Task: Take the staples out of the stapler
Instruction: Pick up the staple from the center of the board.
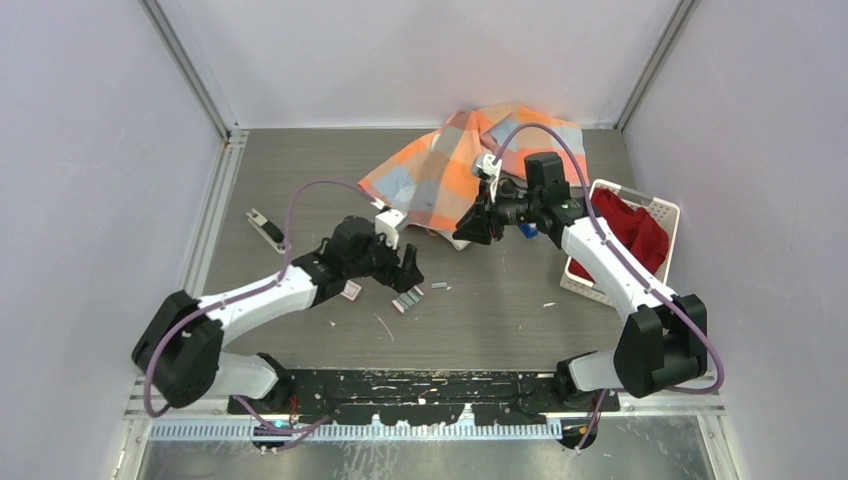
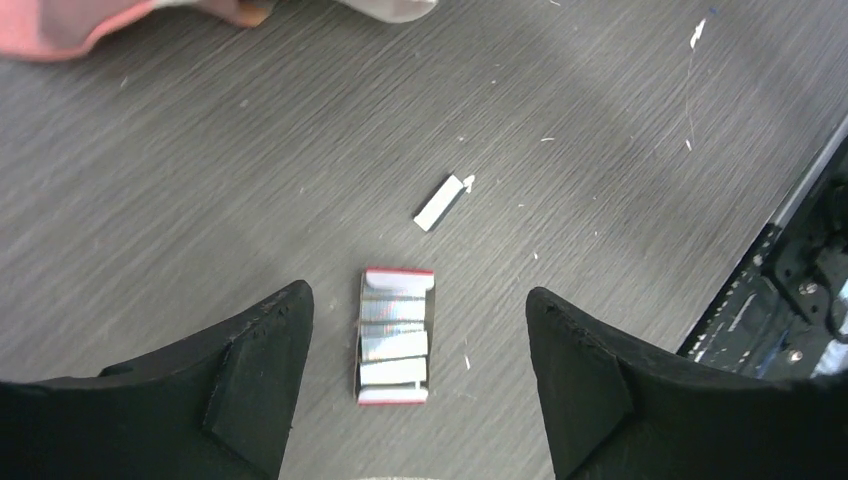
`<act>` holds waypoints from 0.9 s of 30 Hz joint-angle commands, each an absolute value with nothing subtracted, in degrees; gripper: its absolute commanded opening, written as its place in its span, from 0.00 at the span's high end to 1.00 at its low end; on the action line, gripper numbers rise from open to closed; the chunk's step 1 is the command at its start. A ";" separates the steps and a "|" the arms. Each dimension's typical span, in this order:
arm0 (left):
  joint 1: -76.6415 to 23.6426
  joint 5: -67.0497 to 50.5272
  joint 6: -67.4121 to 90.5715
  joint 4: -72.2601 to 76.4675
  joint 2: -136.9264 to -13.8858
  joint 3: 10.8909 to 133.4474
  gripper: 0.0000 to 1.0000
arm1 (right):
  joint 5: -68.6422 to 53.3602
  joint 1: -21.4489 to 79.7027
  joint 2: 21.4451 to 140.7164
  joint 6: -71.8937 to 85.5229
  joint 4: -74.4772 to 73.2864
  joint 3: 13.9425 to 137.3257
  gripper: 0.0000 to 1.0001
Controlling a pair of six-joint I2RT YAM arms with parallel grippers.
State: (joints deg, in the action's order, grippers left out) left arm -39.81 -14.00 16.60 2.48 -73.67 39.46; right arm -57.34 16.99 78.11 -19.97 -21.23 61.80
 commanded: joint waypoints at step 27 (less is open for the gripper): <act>-50.05 -14.19 -7.62 -9.03 -102.81 63.98 0.52 | -59.77 12.04 74.74 -18.50 -18.47 61.74 0.63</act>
